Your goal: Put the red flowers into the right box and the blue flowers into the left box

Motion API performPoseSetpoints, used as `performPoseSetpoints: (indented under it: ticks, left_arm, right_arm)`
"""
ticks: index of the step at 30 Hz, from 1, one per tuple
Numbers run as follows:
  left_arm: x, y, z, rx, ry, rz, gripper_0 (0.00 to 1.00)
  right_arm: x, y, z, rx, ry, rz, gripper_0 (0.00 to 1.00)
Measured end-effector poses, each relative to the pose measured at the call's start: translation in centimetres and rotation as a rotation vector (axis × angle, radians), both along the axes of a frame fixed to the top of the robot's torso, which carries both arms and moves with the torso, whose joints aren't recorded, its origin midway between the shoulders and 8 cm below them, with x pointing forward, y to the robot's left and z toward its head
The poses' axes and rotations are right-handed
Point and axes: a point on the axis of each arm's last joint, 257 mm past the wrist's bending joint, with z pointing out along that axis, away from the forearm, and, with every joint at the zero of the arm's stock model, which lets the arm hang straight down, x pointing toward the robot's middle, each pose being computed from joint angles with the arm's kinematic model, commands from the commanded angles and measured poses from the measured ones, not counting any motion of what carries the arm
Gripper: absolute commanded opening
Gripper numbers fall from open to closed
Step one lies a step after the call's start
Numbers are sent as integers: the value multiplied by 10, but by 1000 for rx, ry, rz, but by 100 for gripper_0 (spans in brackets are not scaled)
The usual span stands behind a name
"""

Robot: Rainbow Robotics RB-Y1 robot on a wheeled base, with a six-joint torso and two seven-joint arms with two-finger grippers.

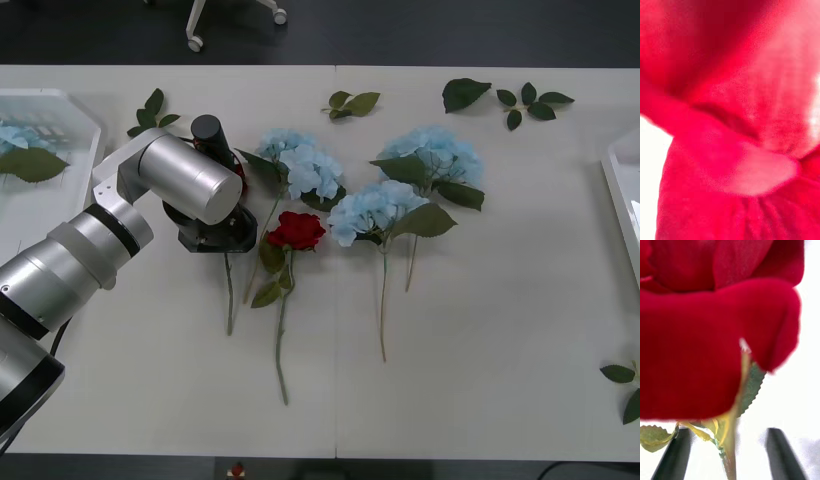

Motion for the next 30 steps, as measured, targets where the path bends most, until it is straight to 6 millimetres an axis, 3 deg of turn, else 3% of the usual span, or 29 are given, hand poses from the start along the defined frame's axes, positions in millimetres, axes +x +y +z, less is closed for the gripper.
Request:
performPoseSetpoints:
  ticks: [5,9,14,18,23,26,30]
  left_arm:
    - [0,0,0,1,0,-2,0]
    - [1,0,3,12,-9,-14,0]
    - [7,1,28,51,-58,-66,0]
    - [15,9,52,81,-113,-124,0]
    - [20,24,79,99,-156,-130,0]
    - [21,21,101,63,-182,-142,0]
    - [0,5,138,-68,-163,-289,0]
  right_arm:
    - [5,-62,-8,-73,30,-9,0]
    - [15,-85,-26,-46,-20,-67,0]
    - [32,-88,-38,-81,-21,-11,0]
    - [41,-79,-48,-83,-28,10,0]
    - [43,-82,-59,-97,-25,4,0]
    - [44,-84,-65,-101,-26,-1,0]
    - [48,-89,-68,-112,-46,3,33]
